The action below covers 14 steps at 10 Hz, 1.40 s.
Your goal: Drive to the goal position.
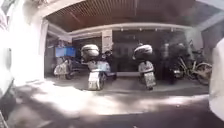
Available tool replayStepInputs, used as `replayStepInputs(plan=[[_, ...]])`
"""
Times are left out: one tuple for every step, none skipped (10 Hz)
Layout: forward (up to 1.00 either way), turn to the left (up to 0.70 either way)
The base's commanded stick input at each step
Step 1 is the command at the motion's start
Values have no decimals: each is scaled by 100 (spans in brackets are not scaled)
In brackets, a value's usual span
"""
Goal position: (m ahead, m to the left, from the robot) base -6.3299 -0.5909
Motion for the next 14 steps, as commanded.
replayStepInputs(plan=[[45, 0], [45, 0], [45, 27], [45, 27], [45, 27], [45, 27], [45, 27], [45, 27], [45, 27], [45, 27], [45, 27], [45, 27], [45, 27], [45, 27]])
